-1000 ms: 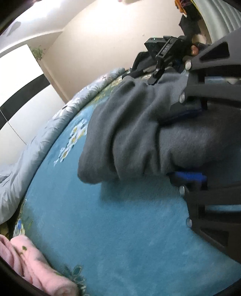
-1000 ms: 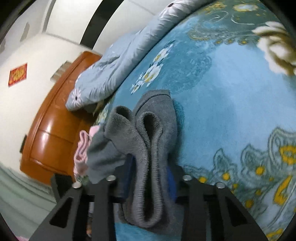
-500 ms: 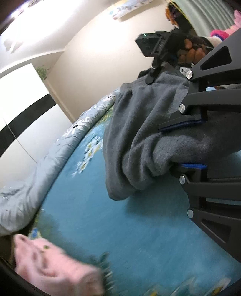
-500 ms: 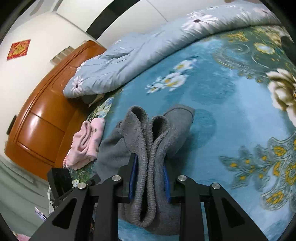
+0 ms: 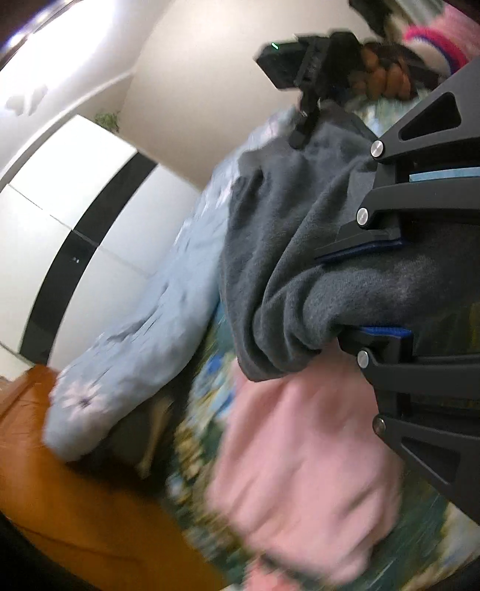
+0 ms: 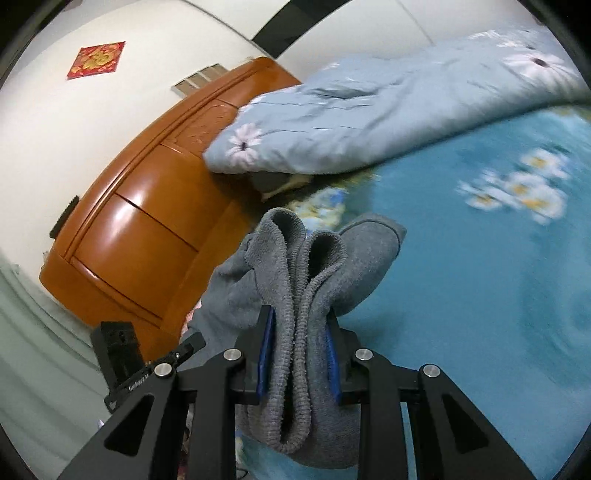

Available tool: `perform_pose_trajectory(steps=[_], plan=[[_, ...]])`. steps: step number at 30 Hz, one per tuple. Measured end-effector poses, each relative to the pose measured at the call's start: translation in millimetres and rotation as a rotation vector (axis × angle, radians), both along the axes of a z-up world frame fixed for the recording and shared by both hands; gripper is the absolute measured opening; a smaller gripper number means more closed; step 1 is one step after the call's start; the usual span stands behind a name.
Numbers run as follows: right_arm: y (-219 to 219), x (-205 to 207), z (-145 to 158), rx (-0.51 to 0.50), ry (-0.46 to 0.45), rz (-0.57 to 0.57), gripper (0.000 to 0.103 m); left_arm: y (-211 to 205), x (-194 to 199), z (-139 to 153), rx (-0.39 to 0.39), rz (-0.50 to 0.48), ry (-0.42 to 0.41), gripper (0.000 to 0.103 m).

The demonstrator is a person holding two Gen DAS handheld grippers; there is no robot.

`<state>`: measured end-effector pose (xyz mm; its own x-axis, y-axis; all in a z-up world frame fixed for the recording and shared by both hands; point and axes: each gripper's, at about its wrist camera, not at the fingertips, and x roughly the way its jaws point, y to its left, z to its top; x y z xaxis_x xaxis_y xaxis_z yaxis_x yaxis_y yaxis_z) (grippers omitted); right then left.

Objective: Fold clothes
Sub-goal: 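Carry the grey sweatshirt with both grippers onto the folded pink towel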

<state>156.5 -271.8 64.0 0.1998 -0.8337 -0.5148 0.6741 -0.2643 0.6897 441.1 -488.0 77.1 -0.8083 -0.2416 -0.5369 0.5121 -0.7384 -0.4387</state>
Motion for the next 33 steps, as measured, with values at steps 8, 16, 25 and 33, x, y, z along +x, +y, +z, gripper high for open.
perform_pose_trajectory(steps=[8, 16, 25, 33], plan=[[-127.7, 41.3, 3.2, -0.004, -0.017, 0.109, 0.026, -104.2, 66.9, 10.1, 0.016, 0.107, -0.019, 0.031], [-182.1, 65.8, -30.6, 0.074, -0.029, 0.156, 0.027, -161.0, 86.0, -61.8, 0.19, 0.214, -0.076, 0.034], [-183.4, 68.5, -57.4, 0.147, -0.042, 0.147, 0.03, -140.2, 100.9, -48.9, 0.14, 0.304, -0.124, 0.04], [-153.6, 61.1, -2.6, 0.105, 0.187, 0.078, 0.032, -107.8, 120.9, -14.8, 0.127, 0.356, 0.018, 0.039]])
